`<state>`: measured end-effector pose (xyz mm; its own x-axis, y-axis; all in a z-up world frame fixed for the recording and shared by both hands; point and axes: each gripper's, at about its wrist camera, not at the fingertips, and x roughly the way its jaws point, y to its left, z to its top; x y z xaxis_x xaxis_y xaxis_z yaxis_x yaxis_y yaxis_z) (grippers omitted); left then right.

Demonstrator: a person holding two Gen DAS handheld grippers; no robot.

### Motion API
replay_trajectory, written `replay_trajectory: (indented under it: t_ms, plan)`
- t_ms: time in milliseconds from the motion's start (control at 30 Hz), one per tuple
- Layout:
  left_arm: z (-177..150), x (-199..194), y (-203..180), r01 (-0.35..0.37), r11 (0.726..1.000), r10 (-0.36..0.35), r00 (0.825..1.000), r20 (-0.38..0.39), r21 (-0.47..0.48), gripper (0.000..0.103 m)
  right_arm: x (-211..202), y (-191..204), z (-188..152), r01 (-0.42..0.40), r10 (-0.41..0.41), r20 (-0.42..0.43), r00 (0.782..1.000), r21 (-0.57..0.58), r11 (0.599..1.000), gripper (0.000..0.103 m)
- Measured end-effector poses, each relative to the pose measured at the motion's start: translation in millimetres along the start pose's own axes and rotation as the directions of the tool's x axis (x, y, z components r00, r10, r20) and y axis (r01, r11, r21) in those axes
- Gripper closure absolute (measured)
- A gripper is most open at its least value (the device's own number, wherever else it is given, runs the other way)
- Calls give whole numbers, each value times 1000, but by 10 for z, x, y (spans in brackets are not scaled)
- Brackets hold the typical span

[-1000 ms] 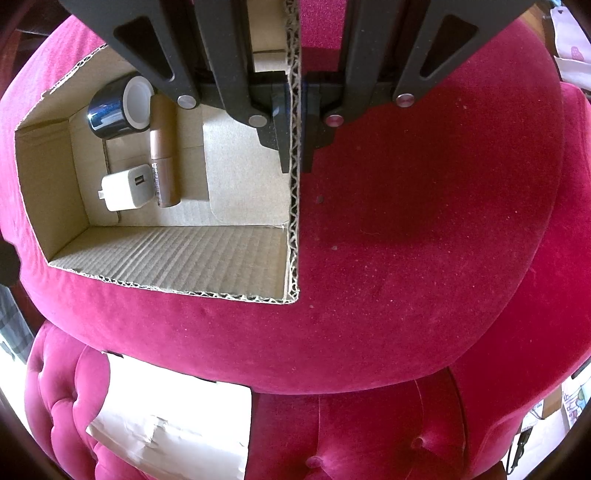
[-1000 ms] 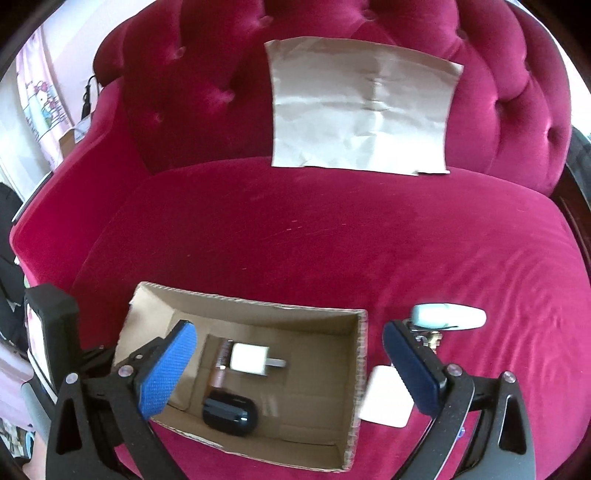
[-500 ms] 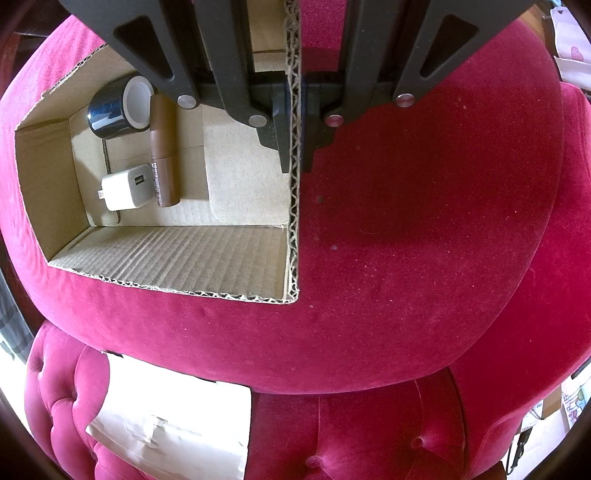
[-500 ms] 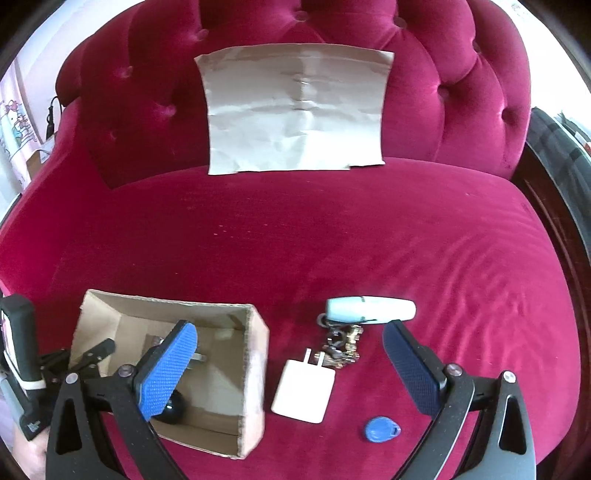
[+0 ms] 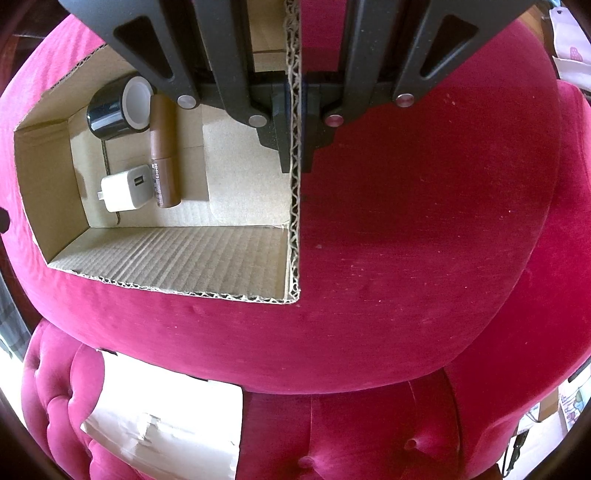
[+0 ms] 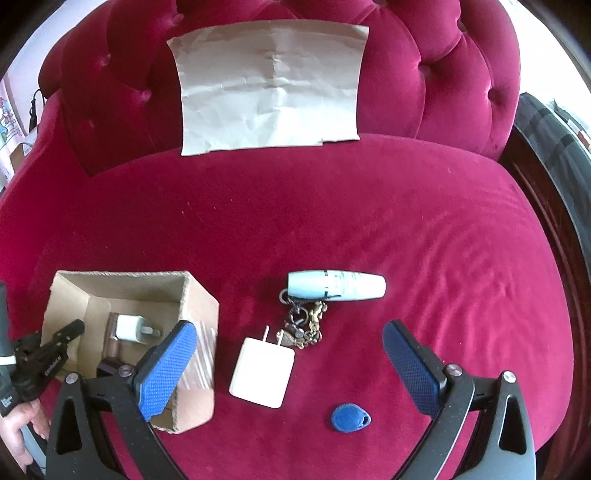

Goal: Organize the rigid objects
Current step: 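Move the right gripper to the large white charger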

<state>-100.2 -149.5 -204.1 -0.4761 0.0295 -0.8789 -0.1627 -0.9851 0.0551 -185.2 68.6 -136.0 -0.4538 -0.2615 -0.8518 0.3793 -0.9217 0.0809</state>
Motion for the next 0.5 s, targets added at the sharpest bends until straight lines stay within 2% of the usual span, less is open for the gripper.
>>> replay_trajectory:
  t_ms: [500]
  plan:
    - [-42, -59, 50, 0, 1000, 0, 1000, 1, 1, 100, 333, -54, -149, -9, 7, -103, 995, -20, 1000, 0]
